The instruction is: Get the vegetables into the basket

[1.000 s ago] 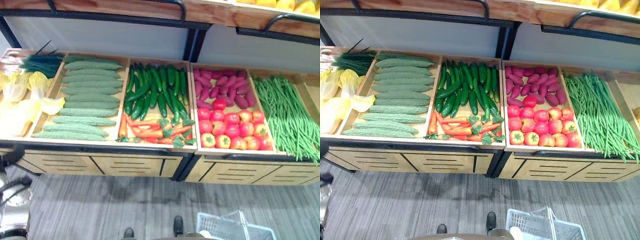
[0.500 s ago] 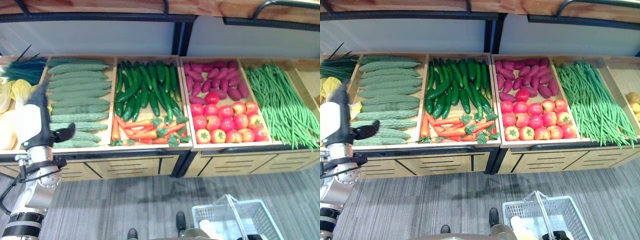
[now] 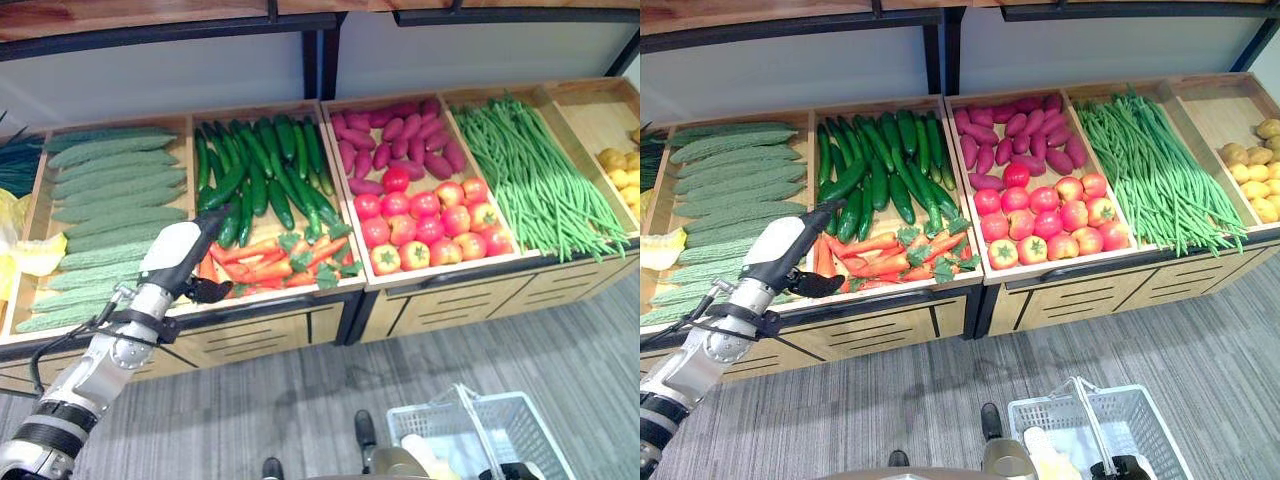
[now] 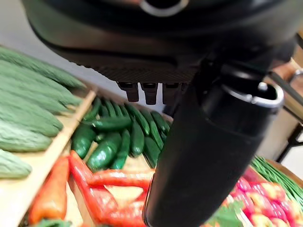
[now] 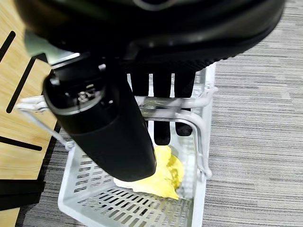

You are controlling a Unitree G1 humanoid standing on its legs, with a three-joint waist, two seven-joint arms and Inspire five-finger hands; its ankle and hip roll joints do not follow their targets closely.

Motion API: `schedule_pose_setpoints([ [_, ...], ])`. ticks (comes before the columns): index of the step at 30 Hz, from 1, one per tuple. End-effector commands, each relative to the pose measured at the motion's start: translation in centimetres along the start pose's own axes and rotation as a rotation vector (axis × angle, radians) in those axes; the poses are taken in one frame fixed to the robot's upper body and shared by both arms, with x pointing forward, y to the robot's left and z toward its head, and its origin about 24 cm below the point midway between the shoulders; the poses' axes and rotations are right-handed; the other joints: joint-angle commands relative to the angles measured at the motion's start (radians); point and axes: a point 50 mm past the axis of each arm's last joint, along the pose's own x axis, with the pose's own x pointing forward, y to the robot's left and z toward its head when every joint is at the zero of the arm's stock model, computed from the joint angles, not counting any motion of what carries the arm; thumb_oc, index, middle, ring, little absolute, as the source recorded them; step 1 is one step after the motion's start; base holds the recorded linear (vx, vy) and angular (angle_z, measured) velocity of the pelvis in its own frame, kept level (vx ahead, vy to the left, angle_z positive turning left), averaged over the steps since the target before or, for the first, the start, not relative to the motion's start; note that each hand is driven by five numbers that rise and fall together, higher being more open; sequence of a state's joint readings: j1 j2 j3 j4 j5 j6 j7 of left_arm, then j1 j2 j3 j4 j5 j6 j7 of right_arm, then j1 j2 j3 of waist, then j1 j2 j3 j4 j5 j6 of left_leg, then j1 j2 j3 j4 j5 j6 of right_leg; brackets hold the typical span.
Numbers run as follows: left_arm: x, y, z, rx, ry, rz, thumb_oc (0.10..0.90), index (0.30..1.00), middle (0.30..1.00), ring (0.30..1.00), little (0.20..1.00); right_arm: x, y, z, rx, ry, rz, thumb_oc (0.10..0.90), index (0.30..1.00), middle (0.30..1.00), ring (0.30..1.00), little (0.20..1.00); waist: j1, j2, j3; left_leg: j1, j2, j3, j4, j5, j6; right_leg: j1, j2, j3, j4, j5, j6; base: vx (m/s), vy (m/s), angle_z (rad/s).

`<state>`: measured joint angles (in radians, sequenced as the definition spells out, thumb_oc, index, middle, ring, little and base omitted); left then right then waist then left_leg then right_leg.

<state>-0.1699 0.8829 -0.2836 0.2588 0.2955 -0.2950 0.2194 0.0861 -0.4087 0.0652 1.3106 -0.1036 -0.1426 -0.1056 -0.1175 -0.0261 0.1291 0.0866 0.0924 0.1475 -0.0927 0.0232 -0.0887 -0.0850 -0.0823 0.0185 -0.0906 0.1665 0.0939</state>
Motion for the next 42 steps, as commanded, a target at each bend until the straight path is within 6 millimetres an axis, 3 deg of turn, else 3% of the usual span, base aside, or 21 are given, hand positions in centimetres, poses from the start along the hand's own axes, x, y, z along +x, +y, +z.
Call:
schedule_pose_setpoints([
  [1,2.9,6.1,1.3,0.088,-0.102,0.191,0.900,1.000,1.000,1.000,1.000,0.1,-1.7,0.5,-0.068,-0.037,-0.047,0.400,0.300,0.300,0.300,0.300,-0.014,-0.057,-0.043,-0.009,0.014,0.013,0.005,-0.014,-0.018,0.004,-0.111,0.011,0.003,0.002,0.118,0.00,0.000,0.00],
  [5,3.2,4.9,-0.2,0.109,-0.018,0.169,0.900,1.000,1.000,1.000,1.000,0.3,-1.9,1.3,-0.078,-0.066,-0.057,0.400,0.300,0.300,0.300,0.300,-0.020,-0.059,-0.040,-0.006,0.015,0.022,0.005,-0.014,-0.017,-0.001,-0.108,0.023,0.003,0.004,0.117,0.01,0.007,-0.05],
  [16,4.6,3.6,0.2,0.138,-0.004,0.176,0.900,1.000,1.000,1.000,1.000,0.5,-2.2,2.3,-0.090,-0.084,-0.080,0.400,0.300,0.300,0.300,0.300,-0.030,-0.055,-0.015,-0.014,0.014,0.033,0.005,-0.013,-0.015,-0.024,-0.102,0.041,0.007,0.004,0.114,0.00,0.005,-0.06],
  [30,5.7,3.8,1.0,0.126,-0.025,0.239,0.900,1.000,1.000,1.000,1.000,0.5,-2.1,2.5,-0.092,-0.096,-0.083,0.400,0.300,0.300,0.300,0.300,-0.041,-0.054,-0.010,-0.011,0.022,0.046,0.005,-0.014,-0.019,-0.034,-0.093,0.053,0.007,0.001,0.110,0.01,-0.006,-0.04],
  [42,6.3,2.8,-0.7,0.188,0.085,0.197,0.900,1.000,1.000,1.000,1.000,0.6,-2.4,3.4,-0.100,-0.110,-0.096,0.400,0.300,0.300,0.300,0.300,-0.053,-0.052,0.010,-0.022,0.025,0.061,0.005,-0.010,-0.020,-0.063,-0.083,0.073,0.011,0.004,0.107,0.00,0.002,-0.05],
])
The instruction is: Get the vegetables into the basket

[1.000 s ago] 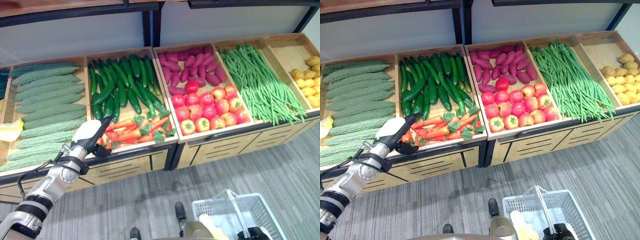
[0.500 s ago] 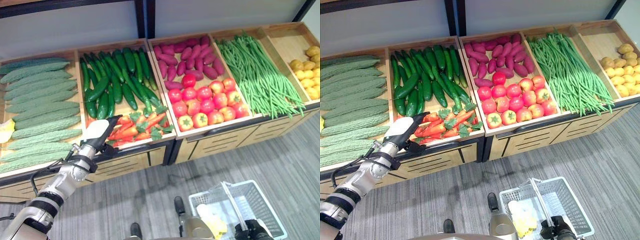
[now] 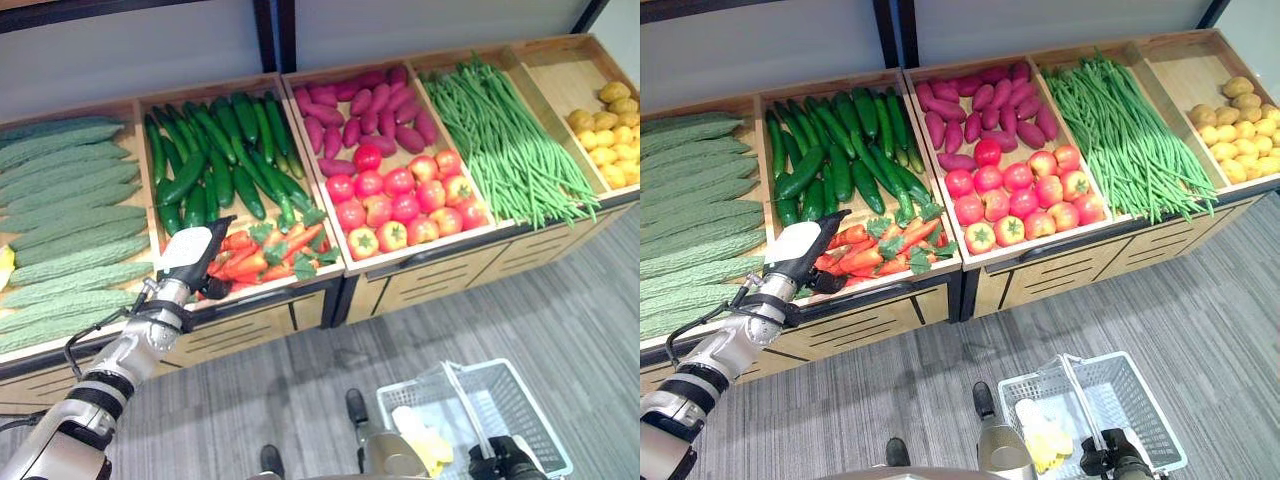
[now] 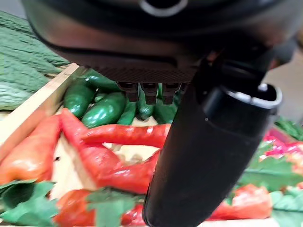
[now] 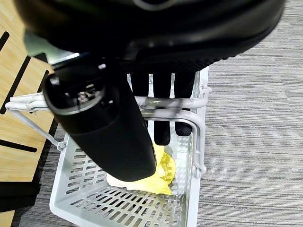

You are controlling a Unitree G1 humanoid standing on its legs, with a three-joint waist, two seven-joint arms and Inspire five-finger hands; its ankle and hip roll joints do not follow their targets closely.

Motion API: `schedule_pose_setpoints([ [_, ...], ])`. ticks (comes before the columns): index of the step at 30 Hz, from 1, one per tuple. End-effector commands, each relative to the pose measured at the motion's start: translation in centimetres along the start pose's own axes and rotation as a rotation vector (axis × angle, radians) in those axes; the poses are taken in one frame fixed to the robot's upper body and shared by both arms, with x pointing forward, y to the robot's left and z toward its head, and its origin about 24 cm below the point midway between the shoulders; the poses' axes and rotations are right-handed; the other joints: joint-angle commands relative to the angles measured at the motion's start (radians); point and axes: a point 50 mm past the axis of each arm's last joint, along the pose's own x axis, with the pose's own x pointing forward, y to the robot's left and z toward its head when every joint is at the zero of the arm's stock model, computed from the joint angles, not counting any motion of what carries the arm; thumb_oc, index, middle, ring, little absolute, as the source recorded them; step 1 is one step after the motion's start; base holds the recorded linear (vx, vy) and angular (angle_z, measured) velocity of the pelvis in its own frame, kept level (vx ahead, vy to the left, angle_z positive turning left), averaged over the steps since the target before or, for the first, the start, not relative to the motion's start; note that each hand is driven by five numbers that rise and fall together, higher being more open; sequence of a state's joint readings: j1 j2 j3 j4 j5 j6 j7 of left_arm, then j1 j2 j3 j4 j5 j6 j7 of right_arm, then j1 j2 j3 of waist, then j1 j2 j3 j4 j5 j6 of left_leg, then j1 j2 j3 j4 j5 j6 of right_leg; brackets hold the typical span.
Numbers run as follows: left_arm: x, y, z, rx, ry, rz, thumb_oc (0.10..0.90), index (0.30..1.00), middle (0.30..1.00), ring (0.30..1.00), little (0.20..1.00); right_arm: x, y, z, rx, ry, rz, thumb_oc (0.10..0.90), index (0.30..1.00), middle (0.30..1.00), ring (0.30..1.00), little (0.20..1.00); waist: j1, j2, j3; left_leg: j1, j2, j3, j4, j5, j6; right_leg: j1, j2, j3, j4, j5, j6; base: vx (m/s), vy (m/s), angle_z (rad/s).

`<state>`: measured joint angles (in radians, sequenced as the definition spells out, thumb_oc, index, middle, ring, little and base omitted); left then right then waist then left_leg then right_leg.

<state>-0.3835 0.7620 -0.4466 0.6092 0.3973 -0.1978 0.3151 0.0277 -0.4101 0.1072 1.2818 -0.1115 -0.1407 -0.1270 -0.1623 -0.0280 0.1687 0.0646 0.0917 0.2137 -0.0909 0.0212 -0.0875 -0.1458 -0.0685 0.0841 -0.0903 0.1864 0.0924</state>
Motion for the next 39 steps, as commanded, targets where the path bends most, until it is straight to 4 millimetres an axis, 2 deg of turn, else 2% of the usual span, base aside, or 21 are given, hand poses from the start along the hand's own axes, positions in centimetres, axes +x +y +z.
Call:
schedule_pose_setpoints([
  [1,3.3,5.9,1.3,0.077,-0.060,0.222,0.900,1.000,1.000,1.000,1.000,0.2,-2.3,0.4,-0.072,-0.027,-0.079,0.400,0.300,0.300,0.300,0.300,-0.009,-0.050,-0.027,-0.004,0.026,-0.003,0.004,-0.006,-0.021,-0.008,-0.095,0.011,0.012,-0.014,0.108,0.00,0.003,-0.07],
  [4,3.4,5.6,0.8,0.101,-0.028,0.203,0.900,1.000,1.000,1.000,1.000,0.3,-2.4,0.7,-0.075,-0.037,-0.086,0.400,0.300,0.300,0.300,0.300,-0.012,-0.050,-0.024,-0.009,0.027,-0.001,0.004,-0.004,-0.021,-0.017,-0.093,0.013,0.014,-0.012,0.107,-0.01,0.006,-0.07],
  [5,3.5,5.1,0.2,0.126,0.011,0.168,0.514,0.459,0.459,0.459,0.459,0.4,-2.6,1.0,-0.076,-0.040,-0.094,0.400,0.300,0.300,0.300,0.300,-0.013,-0.049,-0.020,-0.013,0.028,0.000,0.004,-0.002,-0.020,-0.022,-0.091,0.017,0.015,-0.011,0.107,0.00,0.008,-0.08],
  [7,3.6,4.6,-0.2,0.145,0.035,0.141,0.400,0.300,0.300,0.300,0.300,0.4,-2.7,1.4,-0.082,-0.049,-0.099,0.400,0.300,0.300,0.300,0.300,-0.017,-0.049,-0.016,-0.014,0.027,0.004,0.004,-0.002,-0.020,-0.025,-0.089,0.021,0.015,-0.010,0.106,0.00,0.013,-0.06],
  [18,3.6,3.9,0.1,0.120,0.040,0.137,0.400,0.300,0.300,0.300,0.300,0.4,-2.6,1.4,-0.091,-0.055,-0.103,0.400,0.300,0.300,0.300,0.300,-0.015,-0.047,-0.013,-0.006,0.028,0.014,0.004,-0.005,-0.020,-0.026,-0.085,0.031,0.016,-0.012,0.106,0.00,0.004,-0.04],
  [22,3.6,4.3,0.2,0.092,0.036,0.176,0.400,0.300,0.300,0.300,0.300,0.4,-2.2,1.2,-0.091,-0.047,-0.092,0.400,0.300,0.300,0.300,0.300,-0.013,-0.048,-0.019,0.007,0.028,0.017,0.004,-0.009,-0.020,-0.011,-0.084,0.029,0.014,-0.017,0.106,0.00,0.000,0.00],
  [26,3.7,5.7,0.8,0.030,0.019,0.279,0.400,0.300,0.300,0.300,0.300,0.3,-2.0,0.8,-0.086,-0.033,-0.090,0.400,0.300,0.300,0.300,0.300,-0.008,-0.050,-0.026,0.016,0.028,0.011,0.004,-0.013,-0.020,0.005,-0.087,0.023,0.013,-0.023,0.106,0.00,-0.002,0.01],
  [27,3.6,6.6,1.5,-0.040,-0.002,0.364,0.400,0.300,0.300,0.300,0.300,0.2,-1.6,0.4,-0.079,-0.022,-0.082,0.400,0.300,0.300,0.300,0.300,-0.005,-0.053,-0.034,0.024,0.026,0.007,0.004,-0.017,-0.020,0.015,-0.089,0.018,0.013,-0.025,0.106,0.01,-0.012,0.04],
  [32,3.1,9.2,3.3,-0.115,-0.097,0.528,0.400,0.300,0.300,0.300,0.300,0.1,-1.0,-0.1,-0.075,-0.006,-0.066,0.400,0.300,0.300,0.300,0.300,0.001,-0.057,-0.046,0.031,0.023,-0.002,0.004,-0.022,-0.018,0.031,-0.093,0.009,0.012,-0.030,0.107,0.00,-0.003,0.07],
  [36,2.4,10.5,4.6,-0.187,-0.162,0.626,0.400,0.300,0.300,0.300,0.300,0.0,-0.6,-0.2,-0.076,-0.002,-0.053,0.400,0.300,0.300,0.300,0.300,0.004,-0.062,-0.054,0.034,0.020,-0.008,0.004,-0.026,-0.015,0.038,-0.098,0.004,0.011,-0.031,0.108,-0.01,0.007,0.05],
  [37,1.5,10.6,6.4,-0.343,-0.253,0.655,0.400,0.300,0.300,0.300,0.300,-0.1,-0.3,-0.3,-0.065,0.002,-0.048,0.400,0.300,0.300,0.300,0.300,0.008,-0.068,-0.059,0.034,0.018,-0.014,0.004,-0.028,-0.013,0.041,-0.103,-0.002,0.012,-0.030,0.109,0.00,0.000,0.00],
  [39,1.1,10.5,6.8,-0.383,-0.274,0.648,0.400,0.300,0.300,0.300,0.300,-0.1,-0.2,-0.5,-0.059,0.010,-0.048,0.400,0.300,0.300,0.300,0.300,0.009,-0.067,-0.060,0.036,0.016,-0.016,0.004,-0.029,-0.011,0.043,-0.105,-0.002,0.012,-0.031,0.109,0.00,0.005,0.02],
])
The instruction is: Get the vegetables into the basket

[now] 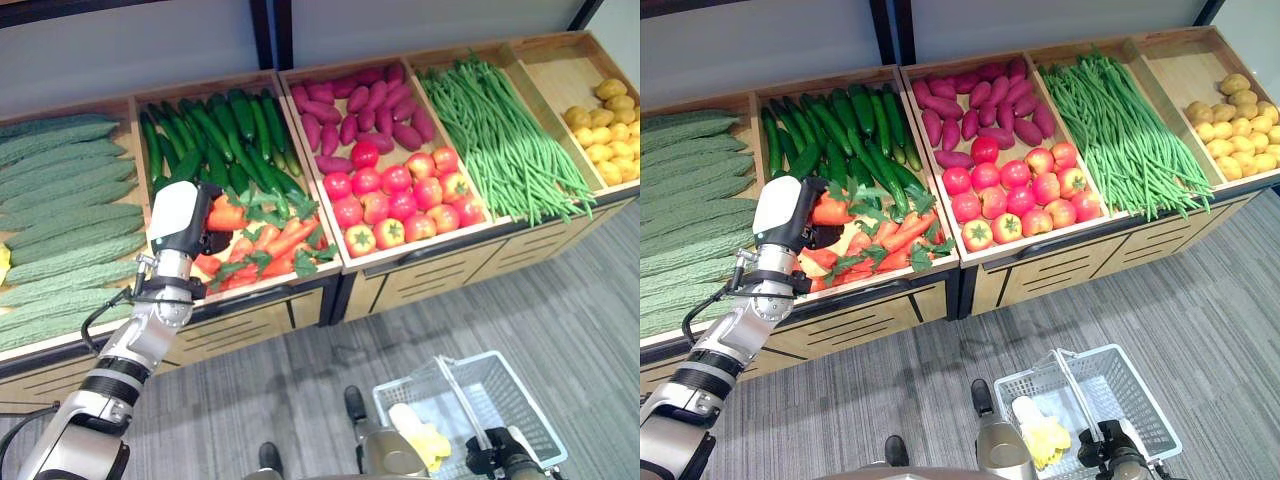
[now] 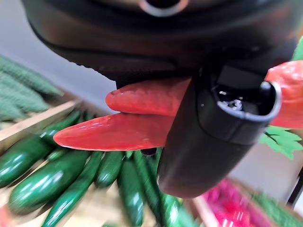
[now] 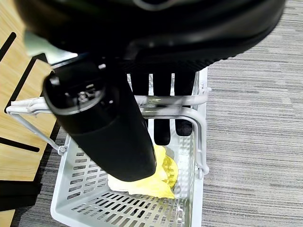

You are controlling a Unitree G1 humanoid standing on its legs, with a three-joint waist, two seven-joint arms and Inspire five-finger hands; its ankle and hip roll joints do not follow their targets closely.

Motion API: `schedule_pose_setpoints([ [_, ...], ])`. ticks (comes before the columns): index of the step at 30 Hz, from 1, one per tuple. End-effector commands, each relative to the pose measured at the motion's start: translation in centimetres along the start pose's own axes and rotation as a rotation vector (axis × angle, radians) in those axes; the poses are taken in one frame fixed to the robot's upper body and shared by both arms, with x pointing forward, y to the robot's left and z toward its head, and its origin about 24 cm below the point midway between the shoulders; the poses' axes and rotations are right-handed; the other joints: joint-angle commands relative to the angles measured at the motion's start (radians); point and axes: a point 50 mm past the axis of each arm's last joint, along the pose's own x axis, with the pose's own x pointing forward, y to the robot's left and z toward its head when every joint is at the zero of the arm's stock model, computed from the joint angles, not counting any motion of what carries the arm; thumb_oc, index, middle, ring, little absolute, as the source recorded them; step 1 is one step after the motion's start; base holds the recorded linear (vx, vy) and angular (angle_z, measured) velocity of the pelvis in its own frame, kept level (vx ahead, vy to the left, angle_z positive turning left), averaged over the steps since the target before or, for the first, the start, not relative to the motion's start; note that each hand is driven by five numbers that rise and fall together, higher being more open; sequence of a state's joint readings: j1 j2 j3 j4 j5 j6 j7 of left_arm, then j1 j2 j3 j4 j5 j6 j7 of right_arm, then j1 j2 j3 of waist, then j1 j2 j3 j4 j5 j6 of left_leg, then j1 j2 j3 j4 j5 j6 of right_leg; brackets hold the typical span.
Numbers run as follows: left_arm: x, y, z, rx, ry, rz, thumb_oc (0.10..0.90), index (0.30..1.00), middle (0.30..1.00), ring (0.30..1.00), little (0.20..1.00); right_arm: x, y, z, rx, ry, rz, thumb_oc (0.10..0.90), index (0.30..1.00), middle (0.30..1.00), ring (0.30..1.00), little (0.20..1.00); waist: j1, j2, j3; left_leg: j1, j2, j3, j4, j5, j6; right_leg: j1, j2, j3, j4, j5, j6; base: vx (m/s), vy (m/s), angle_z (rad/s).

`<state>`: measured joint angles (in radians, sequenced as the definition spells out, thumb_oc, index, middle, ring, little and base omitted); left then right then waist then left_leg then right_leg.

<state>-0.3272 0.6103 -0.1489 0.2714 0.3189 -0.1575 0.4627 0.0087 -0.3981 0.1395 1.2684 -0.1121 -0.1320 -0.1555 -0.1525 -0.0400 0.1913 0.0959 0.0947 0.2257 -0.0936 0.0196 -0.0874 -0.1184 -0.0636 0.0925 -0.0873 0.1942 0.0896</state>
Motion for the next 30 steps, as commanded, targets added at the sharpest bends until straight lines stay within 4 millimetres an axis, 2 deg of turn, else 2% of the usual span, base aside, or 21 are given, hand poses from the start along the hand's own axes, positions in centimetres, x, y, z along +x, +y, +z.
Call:
schedule_pose_setpoints([
  [1,2.5,2.8,3.6,-0.109,-0.203,0.125,0.400,0.300,0.300,0.300,0.300,-0.3,-0.6,-1.7,-0.035,0.045,-0.036,0.400,0.300,0.300,0.300,0.300,0.000,-0.056,-0.083,0.005,0.012,-0.028,0.006,-0.029,-0.010,0.018,-0.112,-0.010,0.008,-0.039,0.112,0.00,0.008,0.06],
  [7,0.5,2.7,4.3,-0.143,-0.256,0.055,0.400,0.300,0.300,0.300,0.300,-0.5,-0.5,-2.3,-0.016,0.061,-0.029,0.400,0.300,0.300,0.300,0.300,0.006,-0.053,-0.087,0.010,0.005,-0.032,0.006,-0.034,-0.005,0.022,-0.118,-0.014,0.008,-0.040,0.113,0.00,0.010,0.04],
  [14,-0.2,2.1,4.3,-0.088,-0.283,-0.047,0.400,0.300,0.300,0.300,0.300,-0.6,-0.8,-2.8,0.004,0.078,-0.037,0.400,0.300,0.300,0.300,0.300,0.010,-0.055,-0.089,0.020,-0.010,-0.029,0.010,-0.040,0.005,0.030,-0.128,-0.013,0.013,-0.045,0.116,0.00,0.009,0.00],
  [19,-0.1,1.1,4.7,-0.117,-0.292,-0.097,0.400,0.300,0.300,0.300,0.300,-0.4,-1.6,-2.4,0.016,0.061,-0.064,0.400,0.300,0.300,0.300,0.300,0.002,-0.067,-0.064,-0.034,-0.039,-0.020,0.125,-0.087,0.026,-0.001,-0.155,0.013,0.067,-0.045,0.128,-0.07,0.106,-0.04],
  [20,0.1,0.7,5.1,-0.122,-0.306,-0.119,0.400,0.300,0.300,0.300,0.300,-0.4,-1.9,-2.2,0.022,0.054,-0.077,0.400,0.300,0.300,0.300,0.300,-0.014,-0.067,-0.046,-0.041,-0.058,-0.013,0.137,-0.097,0.041,-0.032,-0.164,0.034,0.114,-0.026,0.142,-0.07,0.127,-0.13],
  [21,0.1,0.7,5.2,-0.123,-0.308,-0.119,0.400,0.300,0.300,0.300,0.300,-0.4,-1.9,-2.2,0.024,0.054,-0.078,0.400,0.300,0.300,0.300,0.300,-0.010,-0.068,-0.047,-0.044,-0.059,-0.009,0.139,-0.098,0.042,-0.038,-0.164,0.038,0.119,-0.027,0.143,-0.11,0.192,-0.21],
  [23,0.2,0.2,5.4,-0.134,-0.311,-0.126,0.400,0.300,0.300,0.300,0.300,-0.3,-2.0,-1.7,0.026,0.035,-0.082,0.400,0.300,0.300,0.300,0.300,-0.032,-0.074,-0.026,-0.048,-0.078,0.008,0.134,-0.099,0.052,-0.082,-0.171,0.070,0.140,0.051,0.170,-0.14,0.179,-0.28],
  [24,0.4,0.0,5.7,-0.132,-0.326,-0.130,0.400,0.300,0.300,0.300,0.300,-0.2,-1.8,-1.2,0.032,0.022,-0.079,0.400,0.300,0.300,0.300,0.300,-0.043,-0.071,-0.014,-0.040,-0.084,0.052,0.118,-0.100,0.056,-0.119,-0.179,0.068,0.119,0.128,0.172,-0.17,0.219,-0.66],
  [25,0.5,0.0,5.7,-0.127,-0.326,-0.132,0.400,0.300,0.300,0.300,0.300,-0.2,-1.6,-1.1,0.035,0.020,-0.077,0.400,0.300,0.300,0.300,0.300,-0.045,-0.070,-0.008,-0.038,-0.083,0.074,0.109,-0.095,0.061,-0.137,-0.184,0.052,0.122,0.134,0.172,-0.27,0.298,-1.31],
  [26,0.6,0.4,5.5,-0.112,-0.318,-0.119,0.400,0.300,0.300,0.300,0.300,-0.2,-1.3,-1.0,0.036,0.014,-0.071,0.400,0.300,0.300,0.300,0.300,-0.019,-0.056,0.004,-0.043,-0.066,0.135,0.110,-0.090,0.069,-0.159,-0.214,-0.123,0.194,0.040,0.142,-0.27,0.241,-1.60],
  [27,0.7,0.6,5.6,-0.110,-0.320,-0.112,0.400,0.300,0.300,0.300,0.300,-0.2,-1.3,-1.0,0.021,0.018,-0.070,0.400,0.300,0.300,0.300,0.300,-0.005,-0.046,0.005,-0.047,-0.058,0.167,0.113,-0.088,0.074,-0.145,-0.239,-0.223,0.240,-0.004,0.120,-0.20,0.242,-1.96],
  [28,0.7,0.8,5.4,-0.102,-0.312,-0.108,0.400,0.300,0.300,0.300,0.300,-0.2,-1.2,-1.0,0.010,0.019,-0.064,0.400,0.300,0.300,0.300,0.300,0.002,-0.036,0.004,-0.037,-0.050,0.174,0.109,-0.104,0.069,-0.125,-0.248,-0.267,0.273,-0.045,0.121,-0.14,0.174,-1.80],
  [29,0.7,1.3,5.0,-0.086,-0.301,-0.094,0.400,0.300,0.300,0.300,0.300,-0.1,-1.3,-0.9,-0.012,0.017,-0.064,0.400,0.300,0.300,0.300,0.300,0.024,-0.032,0.007,-0.035,-0.037,0.228,0.107,-0.091,0.075,-0.106,-0.286,-0.366,0.363,-0.077,0.112,-0.12,0.133,-2.02],
  [30,0.5,1.7,4.7,-0.079,-0.291,-0.087,0.400,0.300,0.300,0.300,0.300,-0.1,-1.4,-0.9,-0.020,0.024,-0.066,0.400,0.300,0.300,0.300,0.300,0.035,-0.031,0.000,-0.035,-0.034,0.251,0.095,-0.087,0.076,-0.089,-0.297,-0.398,0.396,-0.092,0.108,-0.21,0.115,-1.76],
])
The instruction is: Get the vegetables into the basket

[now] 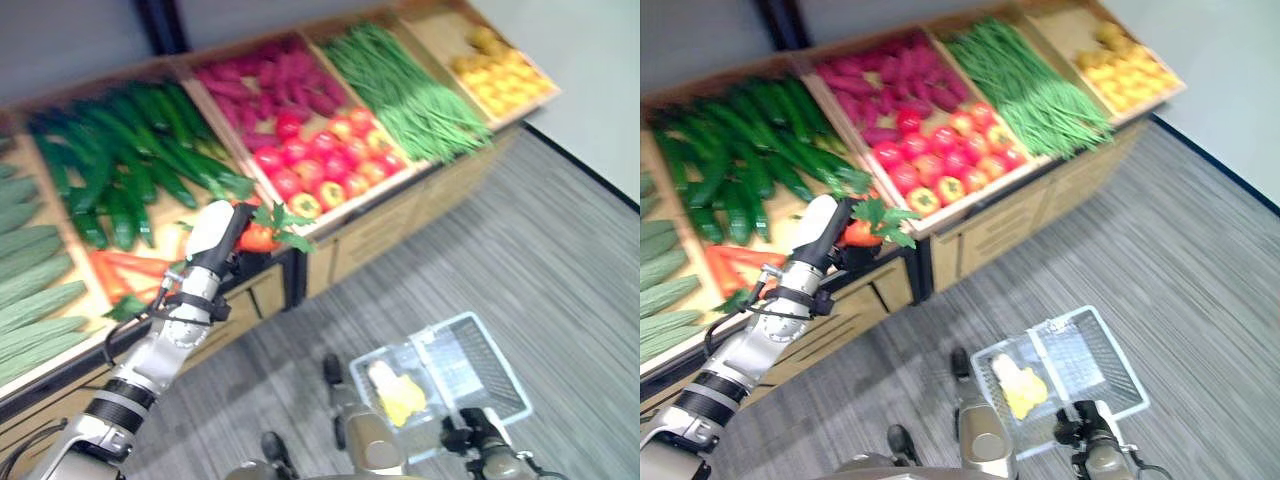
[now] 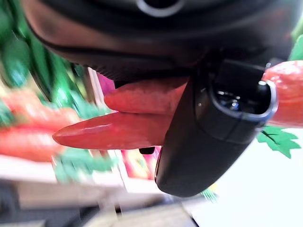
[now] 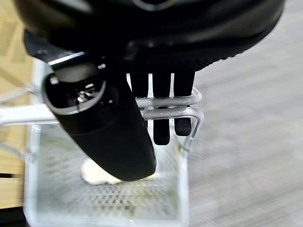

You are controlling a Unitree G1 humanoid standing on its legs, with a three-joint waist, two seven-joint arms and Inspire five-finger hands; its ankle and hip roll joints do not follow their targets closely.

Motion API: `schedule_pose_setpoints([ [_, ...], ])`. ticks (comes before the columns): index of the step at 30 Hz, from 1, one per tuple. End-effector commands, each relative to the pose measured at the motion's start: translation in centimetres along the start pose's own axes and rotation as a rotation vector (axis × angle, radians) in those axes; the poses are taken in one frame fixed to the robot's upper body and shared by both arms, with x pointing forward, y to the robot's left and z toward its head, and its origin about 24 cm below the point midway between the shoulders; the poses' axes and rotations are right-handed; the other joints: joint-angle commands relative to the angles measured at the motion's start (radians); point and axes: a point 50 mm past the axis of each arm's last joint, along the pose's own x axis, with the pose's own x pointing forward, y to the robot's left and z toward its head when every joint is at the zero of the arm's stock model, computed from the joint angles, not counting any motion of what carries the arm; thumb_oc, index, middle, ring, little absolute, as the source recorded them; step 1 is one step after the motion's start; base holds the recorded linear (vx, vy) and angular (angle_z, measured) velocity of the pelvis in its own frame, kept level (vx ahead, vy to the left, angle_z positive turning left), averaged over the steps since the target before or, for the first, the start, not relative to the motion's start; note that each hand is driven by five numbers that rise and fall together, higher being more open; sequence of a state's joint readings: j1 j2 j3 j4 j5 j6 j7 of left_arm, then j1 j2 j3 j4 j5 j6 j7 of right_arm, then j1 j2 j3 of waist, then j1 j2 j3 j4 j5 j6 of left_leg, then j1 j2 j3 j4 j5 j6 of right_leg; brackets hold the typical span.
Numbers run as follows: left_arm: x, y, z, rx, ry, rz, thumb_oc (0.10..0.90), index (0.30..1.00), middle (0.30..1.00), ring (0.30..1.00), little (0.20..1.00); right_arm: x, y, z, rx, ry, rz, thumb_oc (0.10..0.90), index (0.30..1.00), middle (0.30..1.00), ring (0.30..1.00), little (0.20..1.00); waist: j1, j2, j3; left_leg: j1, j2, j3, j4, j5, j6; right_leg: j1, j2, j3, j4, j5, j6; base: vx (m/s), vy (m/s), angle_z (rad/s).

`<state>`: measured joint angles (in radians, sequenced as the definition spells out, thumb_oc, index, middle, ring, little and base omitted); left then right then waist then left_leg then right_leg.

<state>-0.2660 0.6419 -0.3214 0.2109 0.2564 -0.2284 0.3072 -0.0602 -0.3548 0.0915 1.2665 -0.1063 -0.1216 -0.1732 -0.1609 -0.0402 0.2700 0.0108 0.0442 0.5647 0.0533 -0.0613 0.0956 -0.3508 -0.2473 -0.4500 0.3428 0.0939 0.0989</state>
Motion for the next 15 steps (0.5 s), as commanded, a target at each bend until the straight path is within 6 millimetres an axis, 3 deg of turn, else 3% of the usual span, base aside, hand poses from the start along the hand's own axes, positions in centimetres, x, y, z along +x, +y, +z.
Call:
schedule_pose_setpoints([
  [1,1.4,6.4,3.1,0.052,-0.194,0.229,0.400,0.300,0.300,0.300,0.300,-0.8,-2.3,-3.9,-0.126,0.080,-0.047,0.400,0.300,0.300,0.300,0.300,0.056,-0.033,-0.091,0.057,0.026,-0.024,-0.065,0.002,-0.103,0.177,-0.120,0.098,0.018,-0.002,0.098,-0.14,0.060,-1.83],
  [2,1.1,6.6,3.2,0.061,-0.202,0.219,0.400,0.300,0.300,0.300,0.300,-0.8,-2.3,-3.9,-0.140,0.081,-0.045,0.400,0.300,0.300,0.300,0.300,0.060,-0.034,-0.096,0.063,0.030,0.011,-0.067,0.006,-0.101,0.186,-0.115,0.097,0.052,-0.010,0.101,-0.09,-0.035,-1.58],
  [3,0.9,6.7,2.9,0.072,-0.189,0.210,0.400,0.300,0.300,0.300,0.300,-0.9,-2.0,-4.2,-0.153,0.090,-0.032,0.400,0.300,0.300,0.300,0.300,0.064,-0.043,-0.116,0.071,0.033,0.060,-0.071,0.010,-0.105,0.227,-0.090,0.092,0.000,-0.014,0.102,-0.03,-0.113,-1.33],
  [4,0.7,6.7,2.8,0.074,-0.183,0.212,0.400,0.300,0.300,0.300,0.300,-1.0,-1.9,-4.2,-0.153,0.090,-0.030,0.400,0.300,0.300,0.300,0.300,0.064,-0.044,-0.119,0.079,0.039,0.085,-0.072,0.014,-0.110,0.235,-0.081,0.088,-0.036,0.001,0.103,-0.01,-0.174,-0.97],
  [6,0.7,6.8,2.5,0.067,-0.172,0.218,0.400,0.300,0.300,0.300,0.300,-1.1,-1.7,-4.6,-0.160,0.100,-0.022,0.400,0.300,0.300,0.300,0.300,0.057,-0.045,-0.130,0.081,0.054,0.121,-0.063,0.024,-0.128,0.258,-0.044,0.077,-0.132,-0.028,0.093,0.02,-0.223,-1.22],
  [8,0.9,6.2,2.5,0.045,-0.167,0.212,0.400,0.300,0.300,0.300,0.300,-1.2,-1.8,-5.0,-0.152,0.106,-0.025,0.400,0.300,0.300,0.300,0.300,0.043,-0.043,-0.140,0.072,0.088,0.145,-0.043,0.049,-0.165,0.297,0.012,0.084,-0.255,-0.042,0.077,0.06,-0.297,-0.80],
  [15,1.4,5.1,3.2,-0.005,-0.190,0.194,0.400,0.300,0.300,0.300,0.300,-1.2,-3.1,-5.2,-0.135,0.106,-0.066,0.400,0.300,0.300,0.300,0.300,0.010,-0.030,-0.133,0.063,0.148,0.174,-0.009,0.082,-0.212,0.320,0.067,0.107,-0.315,-0.058,0.052,0.04,-0.162,-0.27],
])
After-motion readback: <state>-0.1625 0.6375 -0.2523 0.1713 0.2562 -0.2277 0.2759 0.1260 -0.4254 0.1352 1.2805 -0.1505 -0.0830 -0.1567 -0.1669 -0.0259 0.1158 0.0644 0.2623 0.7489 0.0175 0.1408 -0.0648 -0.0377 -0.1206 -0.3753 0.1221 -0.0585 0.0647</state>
